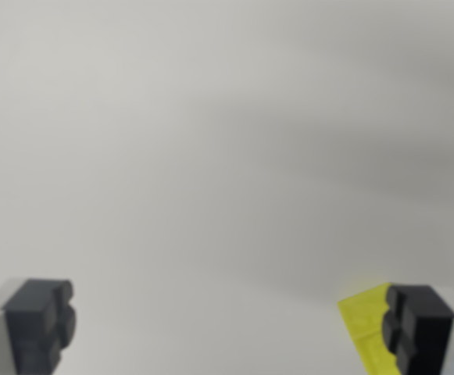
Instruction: Pick yellow cube
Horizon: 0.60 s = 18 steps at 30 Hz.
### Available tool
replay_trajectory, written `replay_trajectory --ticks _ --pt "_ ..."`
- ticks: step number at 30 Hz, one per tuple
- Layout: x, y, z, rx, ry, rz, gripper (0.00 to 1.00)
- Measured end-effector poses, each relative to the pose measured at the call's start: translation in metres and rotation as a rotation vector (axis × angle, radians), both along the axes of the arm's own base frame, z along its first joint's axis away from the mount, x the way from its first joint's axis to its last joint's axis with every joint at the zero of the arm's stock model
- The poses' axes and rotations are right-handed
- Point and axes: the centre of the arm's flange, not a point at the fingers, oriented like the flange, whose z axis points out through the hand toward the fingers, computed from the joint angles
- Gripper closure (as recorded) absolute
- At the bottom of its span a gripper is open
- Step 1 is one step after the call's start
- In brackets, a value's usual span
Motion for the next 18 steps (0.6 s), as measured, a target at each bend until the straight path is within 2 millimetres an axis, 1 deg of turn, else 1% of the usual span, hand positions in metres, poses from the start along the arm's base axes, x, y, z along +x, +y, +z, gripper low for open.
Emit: replay_trajectory --ticks 18 --pt "-0.032 -0.042 -0.045 0.000 0.000 0.100 0.00"
